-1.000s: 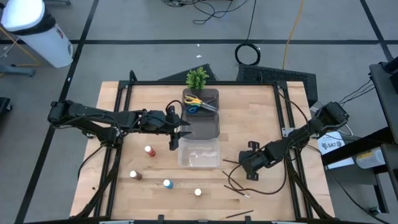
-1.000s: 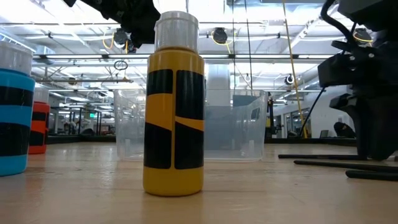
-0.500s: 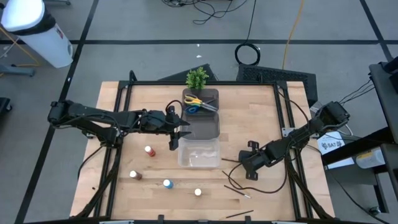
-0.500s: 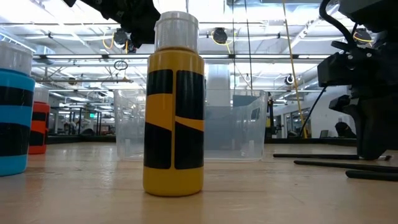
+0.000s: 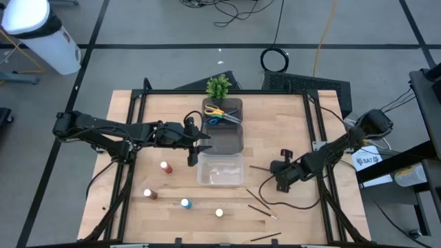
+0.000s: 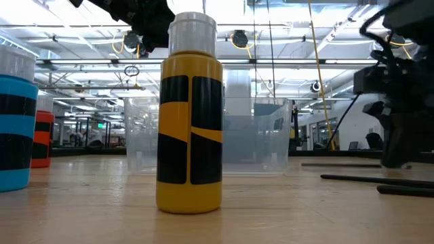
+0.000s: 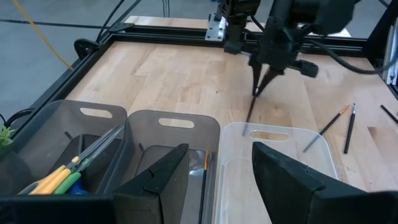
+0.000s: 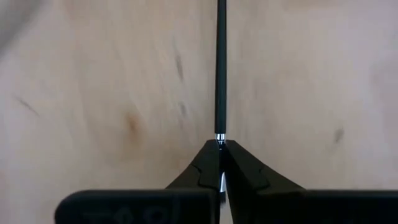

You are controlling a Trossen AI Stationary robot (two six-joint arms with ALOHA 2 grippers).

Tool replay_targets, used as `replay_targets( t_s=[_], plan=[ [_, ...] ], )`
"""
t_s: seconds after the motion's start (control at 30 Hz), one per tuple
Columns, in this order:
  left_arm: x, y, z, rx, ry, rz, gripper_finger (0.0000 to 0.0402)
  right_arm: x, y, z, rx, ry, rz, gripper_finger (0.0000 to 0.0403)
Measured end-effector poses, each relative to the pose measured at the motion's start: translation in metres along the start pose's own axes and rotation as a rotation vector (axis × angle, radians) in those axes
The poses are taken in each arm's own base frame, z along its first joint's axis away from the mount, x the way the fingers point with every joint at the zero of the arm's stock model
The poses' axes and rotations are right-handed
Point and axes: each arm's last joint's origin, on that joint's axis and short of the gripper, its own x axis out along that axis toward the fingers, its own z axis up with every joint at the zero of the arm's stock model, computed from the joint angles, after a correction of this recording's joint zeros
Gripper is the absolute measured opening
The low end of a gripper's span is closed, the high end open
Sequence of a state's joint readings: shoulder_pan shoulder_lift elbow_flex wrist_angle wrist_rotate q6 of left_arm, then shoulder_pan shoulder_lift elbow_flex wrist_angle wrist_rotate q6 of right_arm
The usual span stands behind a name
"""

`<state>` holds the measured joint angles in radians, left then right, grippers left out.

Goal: Pick & Place Paint Supplies
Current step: Put the silver paintbrush into the bottom black bin

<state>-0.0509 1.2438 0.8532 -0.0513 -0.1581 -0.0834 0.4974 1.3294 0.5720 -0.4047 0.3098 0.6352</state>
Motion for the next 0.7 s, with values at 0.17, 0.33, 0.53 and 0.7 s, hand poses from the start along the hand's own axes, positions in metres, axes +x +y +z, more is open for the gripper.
replay_targets(
  t_s=[0.17,0.33,0.53,0.7],
  plan=[
    [0.0,0.0,0.0,0.0,-0.001,0.0,0.0189,-0.02,-0.006,0.006,0.037,-0.113,-0.015,0.0],
    [0.0,0.0,0.0,0.0,-0.001,0.0,0.0189,-0.036,-0.013,0.011,0.062,-0.241,-0.055,0.0],
    [0.0,0.0,0.0,0.0,-0.002,0.0,0.0189,-0.053,-0.024,0.019,0.051,-0.409,-0.153,0.0],
    [0.0,0.0,0.001,-0.001,-0.004,0.0,0.0189,-0.059,-0.035,0.047,0.013,-0.594,-0.237,0.0]
  ],
)
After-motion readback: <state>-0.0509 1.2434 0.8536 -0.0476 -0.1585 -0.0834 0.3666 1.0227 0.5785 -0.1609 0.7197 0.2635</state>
